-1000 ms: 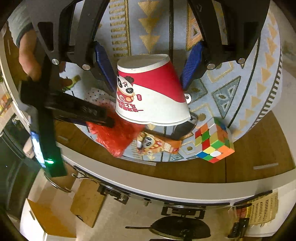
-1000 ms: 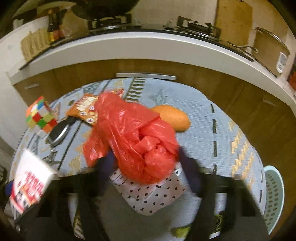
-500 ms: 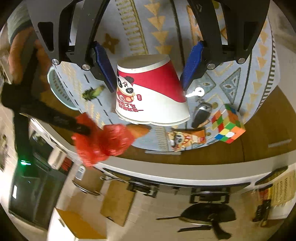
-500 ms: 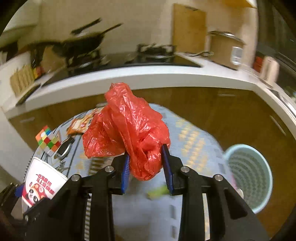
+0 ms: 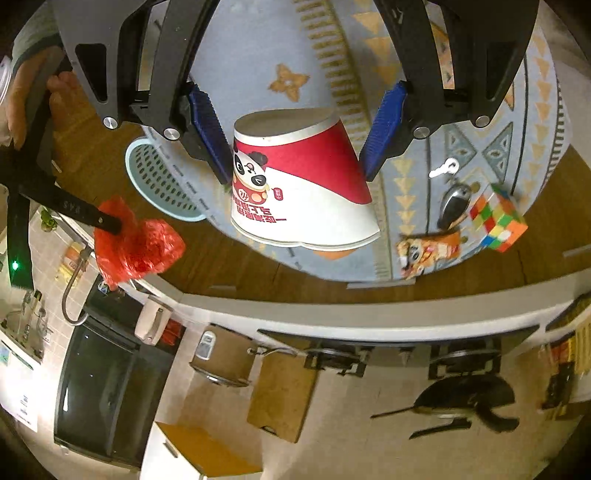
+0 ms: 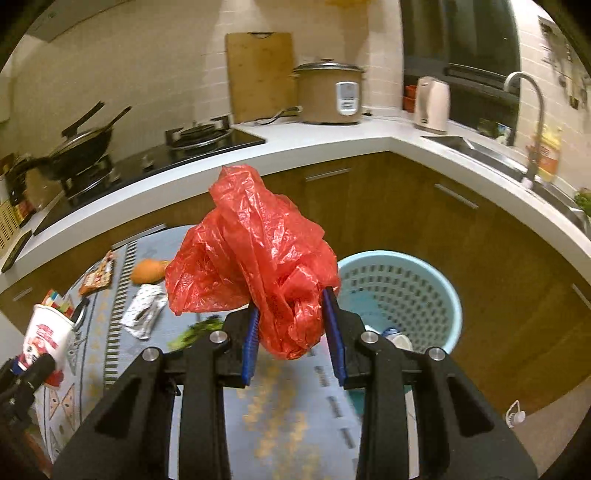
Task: Collect trash
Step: 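Carry the paper cup and red bag with both tools over the basket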
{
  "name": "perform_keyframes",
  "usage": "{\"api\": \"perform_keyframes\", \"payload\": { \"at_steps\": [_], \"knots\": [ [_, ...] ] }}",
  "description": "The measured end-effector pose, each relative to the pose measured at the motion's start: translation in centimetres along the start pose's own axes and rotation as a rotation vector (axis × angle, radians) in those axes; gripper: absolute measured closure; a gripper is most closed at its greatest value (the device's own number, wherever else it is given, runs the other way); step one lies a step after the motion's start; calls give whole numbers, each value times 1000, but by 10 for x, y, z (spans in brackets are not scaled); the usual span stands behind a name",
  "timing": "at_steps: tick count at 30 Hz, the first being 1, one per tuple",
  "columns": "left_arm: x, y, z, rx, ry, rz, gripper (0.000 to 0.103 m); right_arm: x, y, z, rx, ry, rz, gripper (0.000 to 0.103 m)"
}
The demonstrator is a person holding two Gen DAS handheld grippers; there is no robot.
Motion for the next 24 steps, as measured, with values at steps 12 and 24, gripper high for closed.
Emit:
{"api": "perform_keyframes", "payload": {
  "at_steps": [12, 24],
  "knots": [
    [22, -39, 89, -49, -43, -6, 35, -1, -15, 84, -116, -3, 4, 74],
    [11, -128, 207, -109, -217, -156, 35, -28, -61, 175, -215, -116, -70, 74]
  ]
}}
Point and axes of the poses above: each gripper's, at about its wrist camera, not at the fingertips, and y roughly against the way its jaws point, z to its right, x to its top, the point moved 1 cm from there along -y, roughly the way its jaws point, and after that the axes turned 10 degrees about x, right-handed, at the moved point
